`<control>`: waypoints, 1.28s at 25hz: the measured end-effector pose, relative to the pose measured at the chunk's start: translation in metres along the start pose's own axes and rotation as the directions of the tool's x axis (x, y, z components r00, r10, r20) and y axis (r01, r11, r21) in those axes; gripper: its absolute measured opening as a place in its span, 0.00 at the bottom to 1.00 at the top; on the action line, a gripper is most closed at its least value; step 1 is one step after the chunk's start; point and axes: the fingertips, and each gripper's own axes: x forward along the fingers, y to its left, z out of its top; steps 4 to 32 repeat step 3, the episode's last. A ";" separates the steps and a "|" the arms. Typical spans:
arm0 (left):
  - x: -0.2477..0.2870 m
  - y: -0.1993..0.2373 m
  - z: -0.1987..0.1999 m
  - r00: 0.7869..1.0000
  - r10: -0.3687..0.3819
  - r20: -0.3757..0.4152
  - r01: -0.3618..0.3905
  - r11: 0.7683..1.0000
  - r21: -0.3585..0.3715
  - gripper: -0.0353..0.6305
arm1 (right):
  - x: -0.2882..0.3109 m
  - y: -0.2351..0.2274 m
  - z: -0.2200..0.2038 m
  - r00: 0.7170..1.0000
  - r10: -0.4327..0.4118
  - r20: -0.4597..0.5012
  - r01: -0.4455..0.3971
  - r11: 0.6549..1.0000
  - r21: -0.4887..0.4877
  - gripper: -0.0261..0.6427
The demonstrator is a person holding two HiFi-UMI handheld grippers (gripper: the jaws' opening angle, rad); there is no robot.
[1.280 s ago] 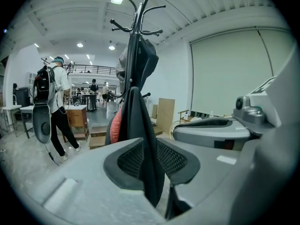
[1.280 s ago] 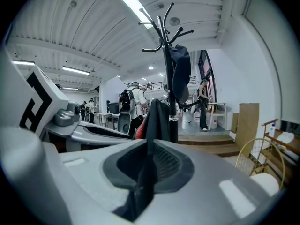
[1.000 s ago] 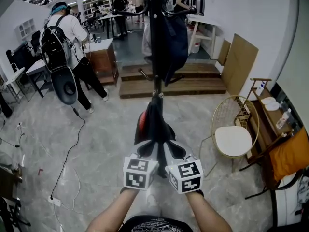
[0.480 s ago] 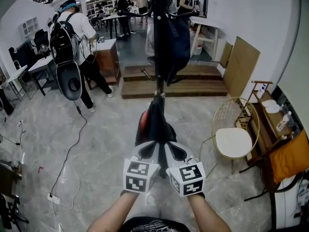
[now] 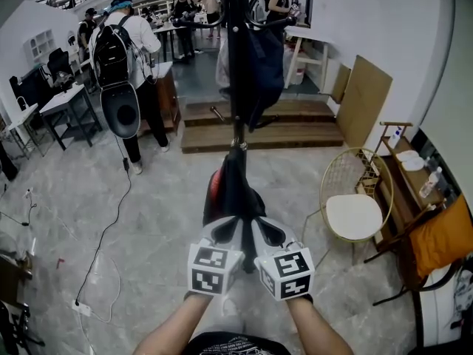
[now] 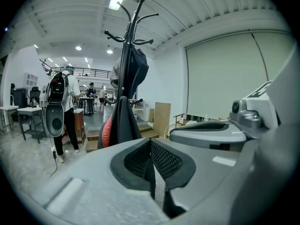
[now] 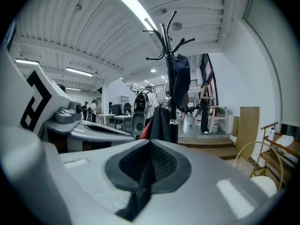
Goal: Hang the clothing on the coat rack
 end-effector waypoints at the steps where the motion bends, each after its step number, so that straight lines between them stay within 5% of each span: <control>1: 0.001 -0.002 -0.001 1.000 -0.001 -0.001 0.001 1.000 -0.001 0.06 | -0.001 -0.002 -0.001 1.000 -0.002 0.000 0.002 1.000 0.002 0.05; 32: 0.004 -0.005 -0.002 1.000 -0.004 -0.002 0.004 1.000 -0.002 0.06 | -0.002 -0.006 -0.002 1.000 -0.004 0.001 0.004 1.000 0.005 0.05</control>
